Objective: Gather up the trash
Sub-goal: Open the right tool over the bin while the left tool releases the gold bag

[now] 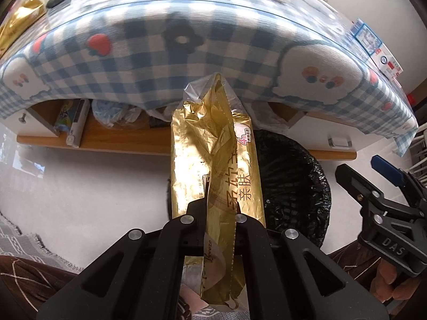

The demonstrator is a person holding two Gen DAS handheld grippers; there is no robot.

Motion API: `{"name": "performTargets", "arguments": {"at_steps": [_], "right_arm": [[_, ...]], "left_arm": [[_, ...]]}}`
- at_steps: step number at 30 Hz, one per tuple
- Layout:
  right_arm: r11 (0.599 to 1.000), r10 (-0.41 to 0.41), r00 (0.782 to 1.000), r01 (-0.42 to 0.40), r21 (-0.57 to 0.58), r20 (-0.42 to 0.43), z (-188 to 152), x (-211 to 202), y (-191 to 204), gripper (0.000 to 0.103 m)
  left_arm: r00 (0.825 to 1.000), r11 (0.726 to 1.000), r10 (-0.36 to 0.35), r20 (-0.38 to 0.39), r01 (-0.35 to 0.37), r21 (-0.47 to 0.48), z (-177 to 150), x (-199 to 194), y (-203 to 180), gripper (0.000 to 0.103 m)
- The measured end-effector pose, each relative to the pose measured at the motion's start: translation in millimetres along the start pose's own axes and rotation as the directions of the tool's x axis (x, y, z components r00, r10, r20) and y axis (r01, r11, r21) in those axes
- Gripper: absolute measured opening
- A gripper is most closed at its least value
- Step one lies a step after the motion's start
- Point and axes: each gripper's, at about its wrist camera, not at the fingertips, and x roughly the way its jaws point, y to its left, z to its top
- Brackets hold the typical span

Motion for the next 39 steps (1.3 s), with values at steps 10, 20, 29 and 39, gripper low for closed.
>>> {"name": "performTargets", "arguments": {"at_steps": [10, 20, 29, 39], "right_arm": [[0.996, -0.061, 0.998, 0.060, 0.068, 0.001, -12.0, -19.0, -59.7, 0.095], [0.991, -0.093, 0.996, 0.092, 0.098, 0.014, -12.4, -26.3, -79.7, 0.095], [0.991, -0.096, 0.995, 0.093, 0.098, 0.022, -12.3, -27.7, -78.6, 0.095], [0.994, -0.071, 0.995, 0.065, 0.091, 0.069, -0.5, -34.3, -67.9, 0.095]], "left_arm": [[0.999, 0.998, -0.028, -0.019, 0.030, 0.064, -0.5, 9.1, -53.8, 0.000], [0.999, 0.993, -0.021, -0.028, 0.024, 0.118, -6.3, 17.3, -80.0, 0.001], [1.000, 0.989, 0.019, 0.001, -0.019, 0.147, -6.5, 15.7, -86.3, 0.025], [0.995, 0.995, 0.041, 0.093, -0.050, 0.090, 3.1, -12.9, -65.1, 0.072]]}}
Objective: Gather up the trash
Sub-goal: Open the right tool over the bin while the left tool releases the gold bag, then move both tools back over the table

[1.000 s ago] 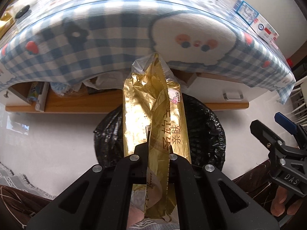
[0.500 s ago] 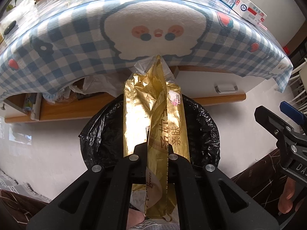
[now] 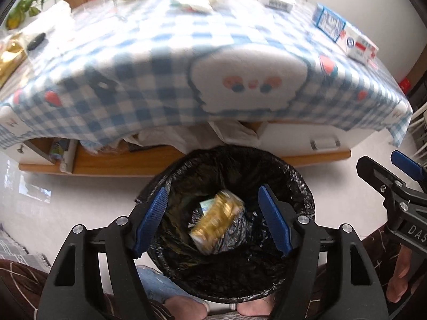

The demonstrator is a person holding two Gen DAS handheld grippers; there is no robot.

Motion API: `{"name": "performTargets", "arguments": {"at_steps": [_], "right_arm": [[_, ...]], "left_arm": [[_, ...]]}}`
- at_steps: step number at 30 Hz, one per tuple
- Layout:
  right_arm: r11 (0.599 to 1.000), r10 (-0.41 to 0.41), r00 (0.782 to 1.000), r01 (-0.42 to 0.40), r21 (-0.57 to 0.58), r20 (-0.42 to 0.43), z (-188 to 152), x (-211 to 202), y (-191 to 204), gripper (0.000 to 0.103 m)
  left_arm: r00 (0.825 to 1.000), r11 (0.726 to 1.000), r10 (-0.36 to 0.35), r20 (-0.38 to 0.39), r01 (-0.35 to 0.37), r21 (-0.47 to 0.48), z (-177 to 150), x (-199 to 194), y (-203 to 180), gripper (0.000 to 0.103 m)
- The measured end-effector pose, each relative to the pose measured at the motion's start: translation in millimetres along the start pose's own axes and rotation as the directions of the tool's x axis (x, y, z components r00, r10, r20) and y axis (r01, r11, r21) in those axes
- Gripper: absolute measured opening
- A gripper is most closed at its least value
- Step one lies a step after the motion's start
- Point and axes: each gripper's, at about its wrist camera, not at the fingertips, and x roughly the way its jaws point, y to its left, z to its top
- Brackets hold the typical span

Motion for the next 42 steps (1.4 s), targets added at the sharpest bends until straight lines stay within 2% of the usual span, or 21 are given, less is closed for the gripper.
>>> {"name": "performTargets", "arguments": {"at_steps": [7, 11, 27, 35, 42], "right_arm": [[1.000, 0.024, 0.998, -0.023, -0.008, 0.063, 12.7, -27.7, 12.3, 0.095], [1.000, 0.029, 0.995, -0.028, -0.010, 0.093, 18.5, -45.7, 14.1, 0.095], [1.000, 0.031, 0.981, -0.031, -0.003, 0.190, 44.5, -100.5, 4.8, 0.095], [1.000, 0.027, 0.977, -0.027, -0.003, 0.214, 71.6, -110.8, -3.3, 0.095], [1.000, 0.016, 0.979, -0.016, -0.003, 0.205, 97.8, -99.5, -13.2, 0.095]], "left_arm": [[0.995, 0.999, -0.008, 0.098, 0.013, -0.044, 7.8, -41.5, 11.2, 0.091], [0.990, 0.999, -0.003, 0.144, 0.010, -0.043, 13.1, -64.4, 11.1, 0.097], [0.977, 0.998, 0.004, 0.215, 0.008, -0.059, 43.9, -125.2, 19.7, 0.097], [0.980, 0.997, -0.010, 0.196, 0.023, -0.067, 73.0, -124.6, 21.2, 0.097], [0.981, 0.998, -0.001, 0.196, 0.012, -0.056, 103.5, -119.4, 19.3, 0.097]]}}
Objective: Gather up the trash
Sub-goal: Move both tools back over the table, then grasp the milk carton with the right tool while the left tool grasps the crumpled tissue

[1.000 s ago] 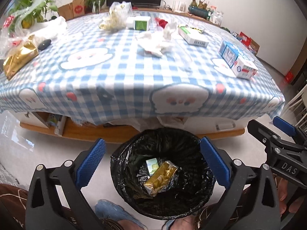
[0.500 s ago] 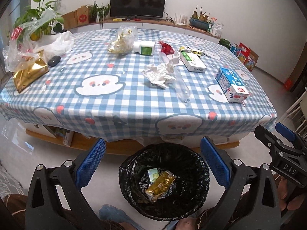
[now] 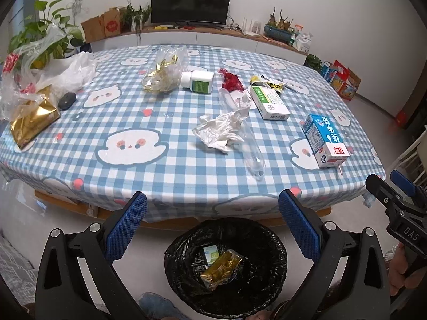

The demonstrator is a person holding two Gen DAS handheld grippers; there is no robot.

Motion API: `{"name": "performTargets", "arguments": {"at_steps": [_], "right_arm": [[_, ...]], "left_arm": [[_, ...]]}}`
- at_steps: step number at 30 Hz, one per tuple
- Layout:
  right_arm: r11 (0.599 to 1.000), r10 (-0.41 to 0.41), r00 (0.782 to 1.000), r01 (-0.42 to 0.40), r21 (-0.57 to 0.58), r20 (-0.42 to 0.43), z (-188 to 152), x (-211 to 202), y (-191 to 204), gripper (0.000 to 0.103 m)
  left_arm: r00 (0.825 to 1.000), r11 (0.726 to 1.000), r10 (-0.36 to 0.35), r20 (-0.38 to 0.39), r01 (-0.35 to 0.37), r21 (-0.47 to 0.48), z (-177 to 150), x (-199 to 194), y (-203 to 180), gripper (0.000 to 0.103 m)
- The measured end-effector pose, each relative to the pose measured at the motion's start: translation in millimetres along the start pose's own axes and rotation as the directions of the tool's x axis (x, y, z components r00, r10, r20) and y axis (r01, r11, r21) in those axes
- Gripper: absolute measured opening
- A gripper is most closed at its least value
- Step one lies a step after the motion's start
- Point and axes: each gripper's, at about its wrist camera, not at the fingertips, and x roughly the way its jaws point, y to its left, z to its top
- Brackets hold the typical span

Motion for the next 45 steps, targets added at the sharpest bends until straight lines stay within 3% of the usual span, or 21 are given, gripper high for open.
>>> {"name": "performTargets", "arguments": {"at_steps": [23, 36, 45], "right_arm": [[1.000, -0.010, 0.994, 0.009, -0.014, -0.106, 67.4, 99.6, -18.8, 0.093], [1.000, -0.020, 0.982, 0.018, -0.013, -0.188, 79.8, 146.7, -28.5, 0.087], [1.000, -0.010, 0.974, 0.013, 0.010, -0.226, 78.8, 159.0, -31.6, 0.079]], "left_arm": [[0.994, 1.000, 0.006, -0.108, -0.008, -0.018, 87.7, 93.0, -1.2, 0.096], [0.984, 1.000, 0.026, -0.178, -0.027, -0.005, 105.6, 132.8, -4.0, 0.091], [0.972, 0.998, 0.057, -0.227, -0.060, -0.006, 101.8, 150.6, 3.4, 0.081]]}}
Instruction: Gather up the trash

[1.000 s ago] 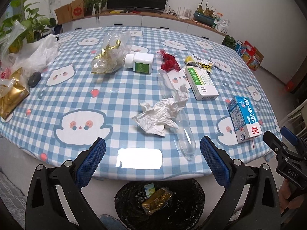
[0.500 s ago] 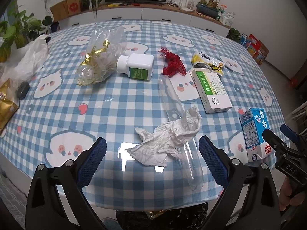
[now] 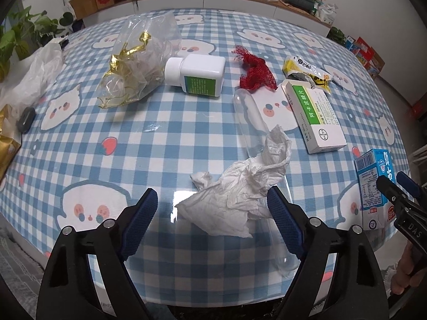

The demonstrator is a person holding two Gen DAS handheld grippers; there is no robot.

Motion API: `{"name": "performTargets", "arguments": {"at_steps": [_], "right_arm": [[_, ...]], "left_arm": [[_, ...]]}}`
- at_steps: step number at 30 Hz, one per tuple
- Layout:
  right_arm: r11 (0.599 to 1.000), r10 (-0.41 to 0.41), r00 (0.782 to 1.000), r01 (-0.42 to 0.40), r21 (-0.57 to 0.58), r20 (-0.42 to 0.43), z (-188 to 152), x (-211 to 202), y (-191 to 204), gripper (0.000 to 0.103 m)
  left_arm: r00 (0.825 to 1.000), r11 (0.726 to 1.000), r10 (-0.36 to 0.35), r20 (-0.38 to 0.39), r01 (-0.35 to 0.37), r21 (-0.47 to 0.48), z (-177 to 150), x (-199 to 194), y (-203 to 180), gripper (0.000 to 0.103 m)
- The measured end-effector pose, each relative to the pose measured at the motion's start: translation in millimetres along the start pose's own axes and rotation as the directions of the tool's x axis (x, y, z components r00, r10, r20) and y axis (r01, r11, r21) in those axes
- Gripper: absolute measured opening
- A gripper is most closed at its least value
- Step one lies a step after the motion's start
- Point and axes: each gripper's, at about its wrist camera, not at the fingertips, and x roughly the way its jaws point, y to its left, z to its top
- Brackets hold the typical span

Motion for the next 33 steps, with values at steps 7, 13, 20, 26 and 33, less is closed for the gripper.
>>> {"name": "performTargets", "arguments": {"at_steps": [7, 13, 20, 26, 33], "right_arm": [[1.000, 0.002, 1.000, -0.002, 0.004, -0.024, -0.3, 7.0, 3.2, 0.073], [1.000, -0.006, 0.999, 0.007, 0.013, -0.040, 0.7, 12.8, 3.0, 0.067], [1.000, -0.015, 0.998, 0.016, 0.015, -0.057, 0.0, 18.0, 2.2, 0.063], [1.000, -0.018, 0.998, 0.019, 0.017, -0.056, 0.0, 17.7, 1.9, 0.062], [0.999, -0.023, 0.998, 0.024, 0.027, -0.051, 0.3, 16.2, -1.5, 0.061]], "left_arm": [[1.000, 1.000, 0.015, -0.018, -0.014, 0.006, -0.2, 7.7, 1.2, 0.071], [0.999, 1.000, 0.014, -0.036, -0.014, 0.013, 0.0, 15.4, 1.8, 0.056], [0.998, 1.000, 0.017, -0.052, -0.015, 0.027, 0.0, 21.1, -0.6, 0.035], [0.998, 0.999, 0.034, -0.056, -0.032, 0.036, 0.7, 21.5, -1.4, 0.010], [0.999, 0.999, 0.028, -0.036, -0.027, 0.027, -0.2, 15.2, 0.8, 0.006]]}}
